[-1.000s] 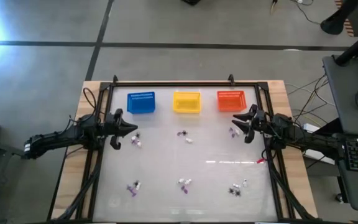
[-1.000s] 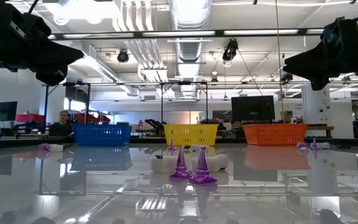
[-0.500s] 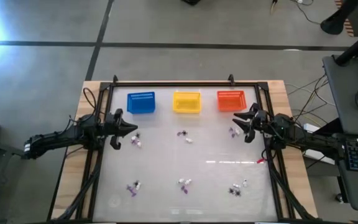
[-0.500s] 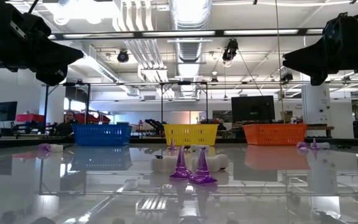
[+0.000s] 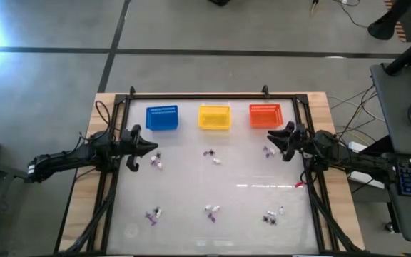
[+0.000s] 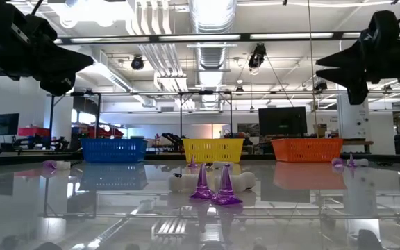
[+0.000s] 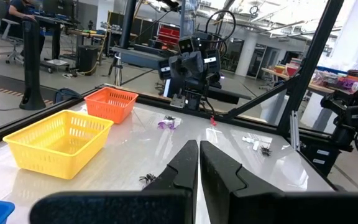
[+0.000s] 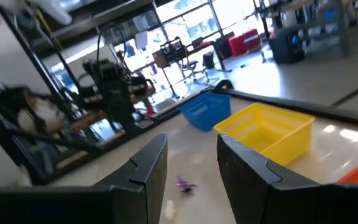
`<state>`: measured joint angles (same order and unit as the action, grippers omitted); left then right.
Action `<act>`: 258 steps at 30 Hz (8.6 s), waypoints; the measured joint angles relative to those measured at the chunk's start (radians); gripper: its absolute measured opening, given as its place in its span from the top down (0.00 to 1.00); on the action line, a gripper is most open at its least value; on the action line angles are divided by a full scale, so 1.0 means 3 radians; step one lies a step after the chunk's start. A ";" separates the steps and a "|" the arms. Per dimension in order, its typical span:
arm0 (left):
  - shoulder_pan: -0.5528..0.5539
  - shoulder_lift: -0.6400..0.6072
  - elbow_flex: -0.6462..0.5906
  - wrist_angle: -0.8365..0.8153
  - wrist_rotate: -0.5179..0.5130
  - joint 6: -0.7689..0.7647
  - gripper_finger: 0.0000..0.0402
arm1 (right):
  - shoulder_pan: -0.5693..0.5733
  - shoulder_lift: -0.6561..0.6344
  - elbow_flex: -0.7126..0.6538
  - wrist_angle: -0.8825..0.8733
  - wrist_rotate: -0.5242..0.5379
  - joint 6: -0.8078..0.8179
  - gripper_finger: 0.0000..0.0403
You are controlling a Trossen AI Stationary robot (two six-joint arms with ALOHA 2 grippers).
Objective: Sort Halloween decoration
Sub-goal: Put the purple hat toy into the orange bin
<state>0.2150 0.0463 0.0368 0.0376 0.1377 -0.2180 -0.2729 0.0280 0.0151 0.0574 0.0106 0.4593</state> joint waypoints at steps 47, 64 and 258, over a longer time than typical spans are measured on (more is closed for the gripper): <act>0.0004 0.0413 0.0000 0.0324 -0.0733 -0.0732 1.00 | 0.0000 0.0212 0.0003 -0.0125 0.0437 0.0298 0.67; 0.0004 0.0779 0.0247 0.0379 -0.1985 -0.0550 1.00 | 0.0000 0.0239 -0.0001 -0.0067 0.0438 0.0067 0.67; 0.0004 0.0618 0.2188 -0.3147 -0.1271 -0.0436 0.88 | -0.0045 0.3603 0.2539 -0.2781 0.0950 0.2530 0.98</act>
<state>0.2161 0.2317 0.6933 -0.9065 -0.2437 -0.3489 -0.2864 1.1091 0.7769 -0.7770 0.2956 1.2184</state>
